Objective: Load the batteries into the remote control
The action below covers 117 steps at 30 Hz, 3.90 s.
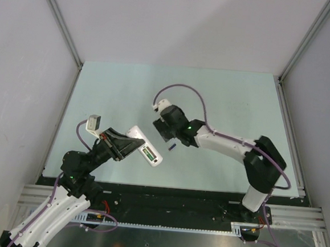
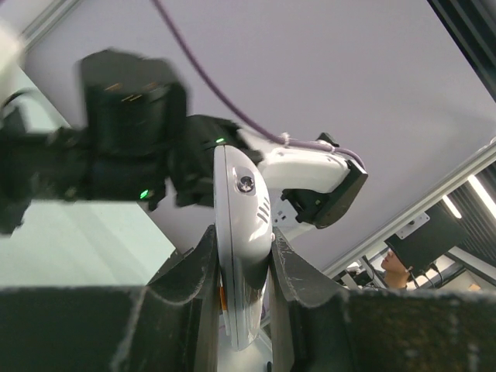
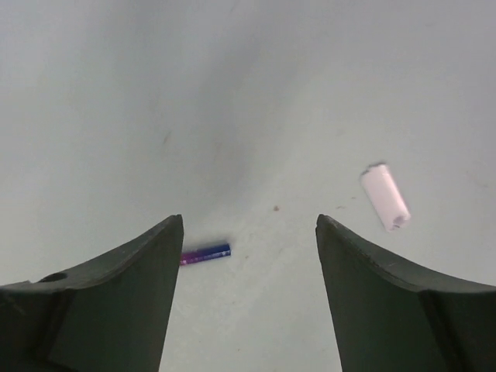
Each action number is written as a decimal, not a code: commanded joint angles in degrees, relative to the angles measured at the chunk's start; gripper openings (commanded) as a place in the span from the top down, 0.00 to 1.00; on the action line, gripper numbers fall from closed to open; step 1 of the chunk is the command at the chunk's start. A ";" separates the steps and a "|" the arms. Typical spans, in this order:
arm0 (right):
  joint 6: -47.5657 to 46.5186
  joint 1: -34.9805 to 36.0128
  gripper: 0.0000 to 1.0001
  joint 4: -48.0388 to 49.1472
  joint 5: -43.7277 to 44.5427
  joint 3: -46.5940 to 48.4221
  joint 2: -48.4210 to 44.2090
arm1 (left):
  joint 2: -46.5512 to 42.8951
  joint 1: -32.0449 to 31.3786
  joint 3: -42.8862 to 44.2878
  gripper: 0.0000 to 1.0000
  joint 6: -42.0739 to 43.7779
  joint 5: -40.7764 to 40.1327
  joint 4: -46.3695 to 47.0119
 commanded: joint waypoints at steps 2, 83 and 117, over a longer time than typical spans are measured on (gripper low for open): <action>37.48 -6.35 0.13 1.52 9.53 0.62 -9.18 | -0.54 -0.34 -0.16 1.00 0.38 -0.69 1.54; 75.87 -2.94 0.34 -32.24 6.44 43.07 38.55 | -3.96 -1.66 0.98 1.00 2.40 -1.83 -2.06; 51.00 -8.39 1.00 2.13 -20.80 65.46 51.10 | -5.82 -1.57 6.78 1.00 10.48 -9.30 -15.86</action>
